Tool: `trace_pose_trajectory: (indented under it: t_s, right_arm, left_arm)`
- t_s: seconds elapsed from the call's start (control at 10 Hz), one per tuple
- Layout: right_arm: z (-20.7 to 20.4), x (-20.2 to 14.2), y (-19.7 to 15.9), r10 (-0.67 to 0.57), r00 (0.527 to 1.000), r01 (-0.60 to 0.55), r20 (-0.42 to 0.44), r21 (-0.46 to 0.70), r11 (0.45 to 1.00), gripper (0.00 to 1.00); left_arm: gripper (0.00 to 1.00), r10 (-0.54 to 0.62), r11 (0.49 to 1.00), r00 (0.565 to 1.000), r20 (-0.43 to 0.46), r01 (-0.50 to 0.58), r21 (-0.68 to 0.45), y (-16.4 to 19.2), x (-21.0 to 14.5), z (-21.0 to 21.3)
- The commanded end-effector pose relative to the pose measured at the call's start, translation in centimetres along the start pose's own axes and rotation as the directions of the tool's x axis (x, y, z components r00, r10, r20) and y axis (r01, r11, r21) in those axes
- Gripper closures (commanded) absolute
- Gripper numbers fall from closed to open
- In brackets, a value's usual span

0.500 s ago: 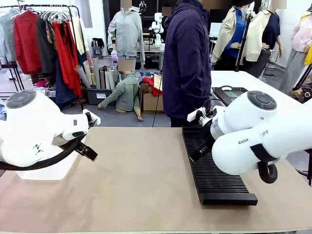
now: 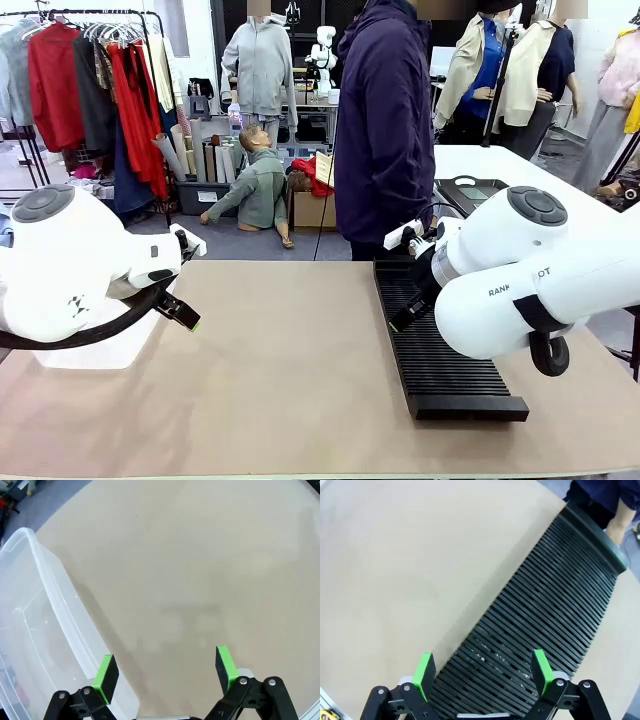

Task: Sort PCBs into racks and boxes based on the side picked up.
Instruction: Pick up the Blank PCB handed by the Human.

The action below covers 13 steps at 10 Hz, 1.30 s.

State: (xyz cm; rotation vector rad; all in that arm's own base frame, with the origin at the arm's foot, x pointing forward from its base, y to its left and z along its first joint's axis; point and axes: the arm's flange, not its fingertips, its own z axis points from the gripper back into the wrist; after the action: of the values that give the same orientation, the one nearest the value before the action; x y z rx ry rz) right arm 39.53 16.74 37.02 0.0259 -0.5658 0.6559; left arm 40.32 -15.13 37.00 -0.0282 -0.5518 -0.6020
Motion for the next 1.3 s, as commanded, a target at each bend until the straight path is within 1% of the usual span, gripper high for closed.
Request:
trace_pose_trajectory:
  t_s: [0.0,1.2]
  right_arm:
    - [0.01,0.0,-0.01,0.0,1.0,0.0,0.0,0.0,1.0,0.0]
    - [0.01,0.0,-0.01,0.0,1.0,0.0,0.0,0.0,1.0,0.0]
  left_arm:
    - [0.0,0.0,1.0,1.0,0.0,0.0,0.0,0.0,0.0,0.01]
    - [0.0,0.0,1.0,1.0,0.0,0.0,0.0,0.0,0.0,0.01]
